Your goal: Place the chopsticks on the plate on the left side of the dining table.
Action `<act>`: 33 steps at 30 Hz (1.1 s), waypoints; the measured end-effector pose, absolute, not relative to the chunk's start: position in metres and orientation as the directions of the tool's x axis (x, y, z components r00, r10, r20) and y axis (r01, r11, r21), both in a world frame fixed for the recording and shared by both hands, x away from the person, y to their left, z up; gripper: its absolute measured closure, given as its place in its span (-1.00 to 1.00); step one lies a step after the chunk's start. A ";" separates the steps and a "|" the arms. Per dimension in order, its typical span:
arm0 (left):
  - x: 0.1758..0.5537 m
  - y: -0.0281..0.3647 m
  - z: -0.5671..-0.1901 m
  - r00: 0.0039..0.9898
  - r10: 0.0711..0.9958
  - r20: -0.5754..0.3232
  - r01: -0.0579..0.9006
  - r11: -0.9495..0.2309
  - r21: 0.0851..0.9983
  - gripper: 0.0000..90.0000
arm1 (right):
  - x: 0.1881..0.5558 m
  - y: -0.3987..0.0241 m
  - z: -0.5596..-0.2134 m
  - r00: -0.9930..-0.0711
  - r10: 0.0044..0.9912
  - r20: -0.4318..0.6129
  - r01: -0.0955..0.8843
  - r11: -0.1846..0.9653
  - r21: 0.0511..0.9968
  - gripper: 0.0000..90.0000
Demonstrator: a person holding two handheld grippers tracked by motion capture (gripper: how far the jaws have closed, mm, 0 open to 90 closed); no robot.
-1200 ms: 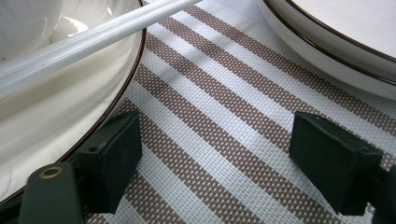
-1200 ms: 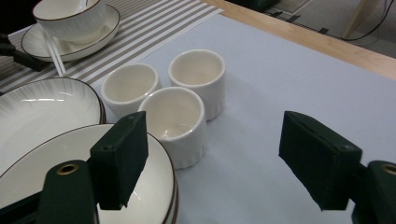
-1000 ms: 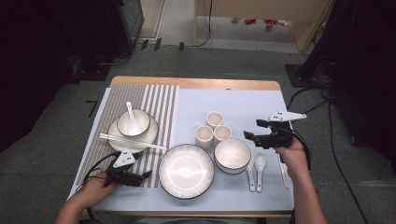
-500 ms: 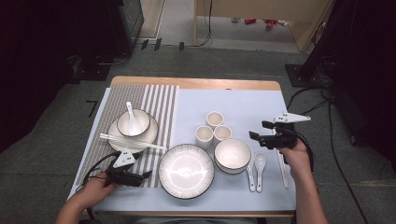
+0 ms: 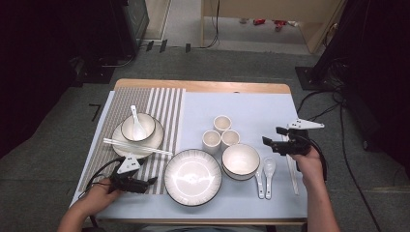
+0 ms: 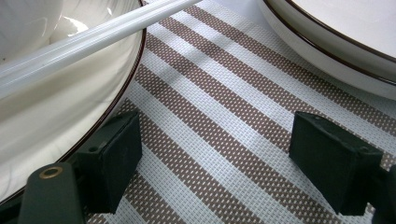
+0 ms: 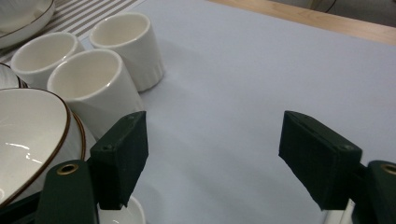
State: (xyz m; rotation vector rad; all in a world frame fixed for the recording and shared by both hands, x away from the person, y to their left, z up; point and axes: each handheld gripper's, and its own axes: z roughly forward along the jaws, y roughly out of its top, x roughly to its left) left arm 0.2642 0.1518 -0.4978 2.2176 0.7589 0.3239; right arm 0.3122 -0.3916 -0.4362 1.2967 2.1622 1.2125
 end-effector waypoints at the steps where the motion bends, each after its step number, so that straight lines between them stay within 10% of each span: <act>1: 0.264 0.152 -0.498 0.792 0.611 -0.005 0.420 -0.537 0.731 -0.61 | 0.313 -0.393 -0.439 -0.520 0.844 0.133 0.560 0.219 0.799 -0.47; 33: 0.264 0.152 -0.498 0.792 0.611 -0.002 0.419 -0.540 0.730 -0.61 | 0.308 -0.413 -0.470 -0.433 0.897 0.086 0.597 0.214 0.773 -0.48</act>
